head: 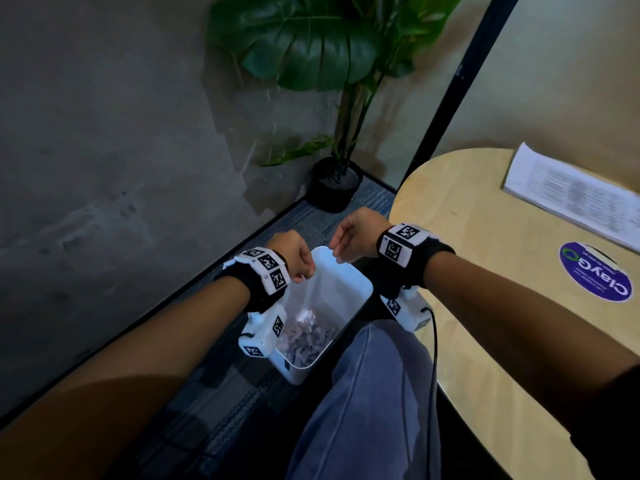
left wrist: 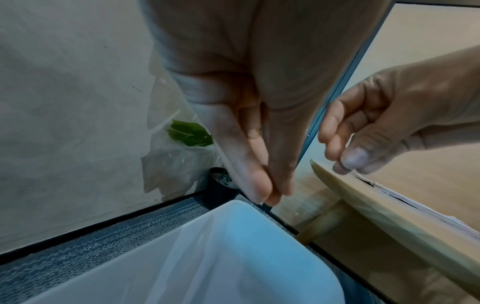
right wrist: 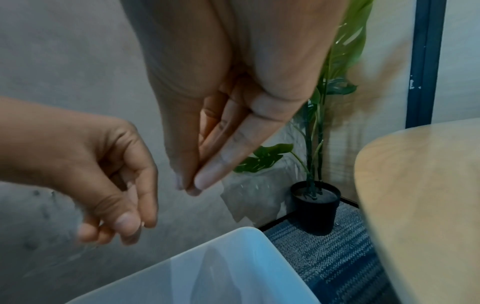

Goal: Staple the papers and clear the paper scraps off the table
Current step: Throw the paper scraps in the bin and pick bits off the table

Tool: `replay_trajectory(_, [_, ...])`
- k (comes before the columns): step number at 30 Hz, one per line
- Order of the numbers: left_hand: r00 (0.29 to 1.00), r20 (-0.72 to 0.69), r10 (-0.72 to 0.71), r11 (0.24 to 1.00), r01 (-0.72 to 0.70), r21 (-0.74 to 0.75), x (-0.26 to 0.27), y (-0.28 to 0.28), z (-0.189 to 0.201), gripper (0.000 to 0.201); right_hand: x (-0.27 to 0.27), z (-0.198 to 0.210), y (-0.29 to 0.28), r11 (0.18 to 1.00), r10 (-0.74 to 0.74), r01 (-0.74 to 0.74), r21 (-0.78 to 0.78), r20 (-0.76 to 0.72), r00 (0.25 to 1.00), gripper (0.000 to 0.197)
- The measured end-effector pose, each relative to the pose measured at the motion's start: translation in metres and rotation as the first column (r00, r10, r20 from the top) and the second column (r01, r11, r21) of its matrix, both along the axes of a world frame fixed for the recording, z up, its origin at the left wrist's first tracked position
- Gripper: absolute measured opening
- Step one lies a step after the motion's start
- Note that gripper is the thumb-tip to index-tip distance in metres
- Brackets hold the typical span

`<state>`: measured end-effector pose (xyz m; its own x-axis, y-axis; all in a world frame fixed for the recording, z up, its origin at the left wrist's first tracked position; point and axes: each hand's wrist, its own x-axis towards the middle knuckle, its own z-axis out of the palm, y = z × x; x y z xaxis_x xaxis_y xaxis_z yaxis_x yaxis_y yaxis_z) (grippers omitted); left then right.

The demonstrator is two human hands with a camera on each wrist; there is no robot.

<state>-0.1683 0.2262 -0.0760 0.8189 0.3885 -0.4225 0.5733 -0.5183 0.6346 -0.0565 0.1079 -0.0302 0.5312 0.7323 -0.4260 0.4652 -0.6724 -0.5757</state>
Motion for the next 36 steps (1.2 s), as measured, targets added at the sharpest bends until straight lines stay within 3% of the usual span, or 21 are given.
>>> replay_trajectory(5, [1.0,-0.022,-0.001,1.0,0.001,0.023,-0.003,-0.004,0.001,0.017,-0.007,0.001,0.004,1.0,0.017,-0.018,0.013,0.043,0.999,0.008])
replay_trajectory(9, [0.999,-0.031,0.017,1.0,-0.017,0.002,-0.006,-0.005,0.004,0.016,-0.01,0.0,0.005,0.993,0.121,-0.12,-0.018,0.15,0.981,0.027])
replay_trajectory(11, [0.998,-0.064,0.0,1.0,0.001,0.019,-0.006,-0.003,0.005,0.03,-0.009,0.001,0.007,0.989,0.144,-0.139,-0.042,0.179,0.973,0.024])
replay_trajectory(15, [0.997,-0.078,0.008,1.0,-0.007,0.016,-0.005,-0.004,0.011,0.012,-0.012,0.01,0.008,0.979,0.17,-0.136,-0.152,0.239,0.956,0.007])
replay_trajectory(18, [0.998,-0.058,0.007,0.994,-0.001,0.106,-0.005,-0.005,0.012,0.016,-0.021,0.016,0.004,0.948,0.303,-0.238,-0.21,0.376,0.876,0.014])
replay_trajectory(20, [0.997,-0.073,-0.021,0.989,0.032,0.148,-0.006,-0.007,0.018,0.016,-0.023,0.016,0.004,0.927,0.372,-0.317,-0.201,0.377,0.848,0.03])
replay_trajectory(22, [0.991,-0.115,-0.066,0.978,0.087,0.188,-0.006,-0.007,0.021,0.033,-0.026,0.02,0.004,0.91,0.409,-0.344,-0.232,0.367,0.835,0.038])
replay_trajectory(25, [0.99,-0.108,-0.087,0.966,0.11,0.234,-0.004,-0.008,0.021,0.035,-0.027,0.024,0.006,0.927,0.354,-0.272,-0.258,0.361,0.863,0.013])
replay_trajectory(28, [0.997,-0.074,-0.039,0.979,0.053,0.196,-0.005,-0.011,0.023,0.009,-0.027,0.023,0.004,0.95,0.29,-0.208,-0.232,0.416,0.862,0.018])
replay_trajectory(30, [0.998,-0.064,-0.014,0.981,0.026,0.194,-0.004,-0.012,0.023,0.023,-0.028,0.022,0.002,0.941,0.323,-0.247,-0.233,0.386,0.864,0.022])
replay_trajectory(33, [0.999,-0.03,-0.018,0.965,0.025,0.263,-0.002,-0.013,0.028,0.032,-0.028,0.025,-0.005,0.931,0.363,-0.301,-0.208,0.429,0.827,0.047])
replay_trajectory(35, [0.996,-0.042,-0.077,0.947,0.086,0.31,-0.002,-0.021,0.04,0.014,-0.029,0.028,-0.012,0.953,0.302,-0.259,-0.155,0.465,0.832,0.045])
replay_trajectory(36, [0.993,-0.041,-0.115,0.939,0.122,0.322,-0.002,-0.024,0.042,0.025,-0.031,0.029,-0.017,0.971,0.24,-0.209,-0.119,0.471,0.849,0.036])
